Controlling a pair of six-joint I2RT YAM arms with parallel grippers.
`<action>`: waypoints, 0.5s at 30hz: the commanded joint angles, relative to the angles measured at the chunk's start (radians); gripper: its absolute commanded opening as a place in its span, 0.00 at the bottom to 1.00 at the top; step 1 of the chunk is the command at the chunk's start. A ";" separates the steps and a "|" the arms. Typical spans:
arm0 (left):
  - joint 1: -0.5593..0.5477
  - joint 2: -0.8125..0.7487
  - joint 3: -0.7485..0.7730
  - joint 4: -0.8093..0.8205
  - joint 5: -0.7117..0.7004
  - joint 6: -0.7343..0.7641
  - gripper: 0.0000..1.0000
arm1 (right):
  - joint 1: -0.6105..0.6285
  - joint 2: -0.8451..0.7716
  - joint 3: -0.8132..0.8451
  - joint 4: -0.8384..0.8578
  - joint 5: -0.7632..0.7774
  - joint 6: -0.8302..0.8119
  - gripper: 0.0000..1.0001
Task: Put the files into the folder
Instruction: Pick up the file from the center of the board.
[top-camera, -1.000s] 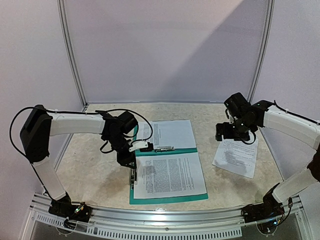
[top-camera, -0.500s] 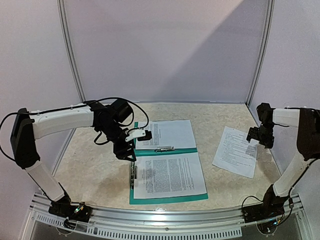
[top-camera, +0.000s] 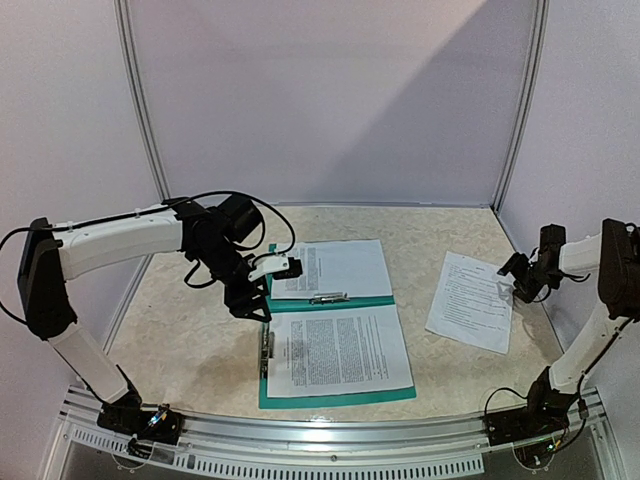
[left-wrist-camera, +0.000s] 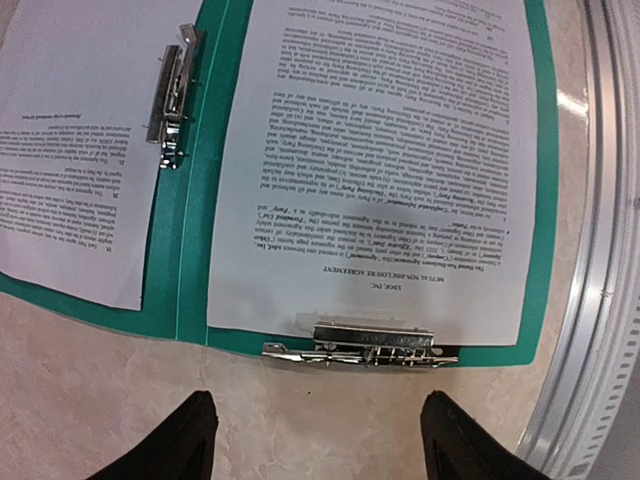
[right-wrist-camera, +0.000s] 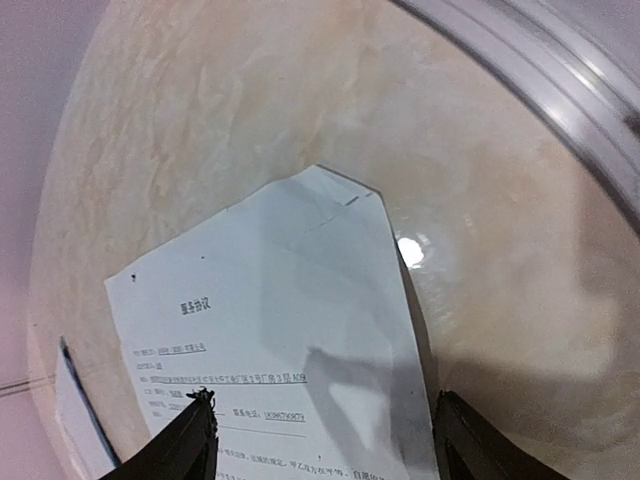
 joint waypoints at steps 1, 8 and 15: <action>0.012 -0.012 0.012 -0.005 0.019 -0.002 0.72 | 0.007 0.045 -0.122 0.053 -0.178 0.110 0.74; 0.012 -0.016 0.002 -0.004 0.031 -0.006 0.72 | -0.016 -0.045 -0.288 0.322 -0.259 0.293 0.68; 0.012 -0.022 0.001 -0.001 0.040 -0.008 0.72 | -0.016 -0.110 -0.293 0.056 -0.229 0.173 0.72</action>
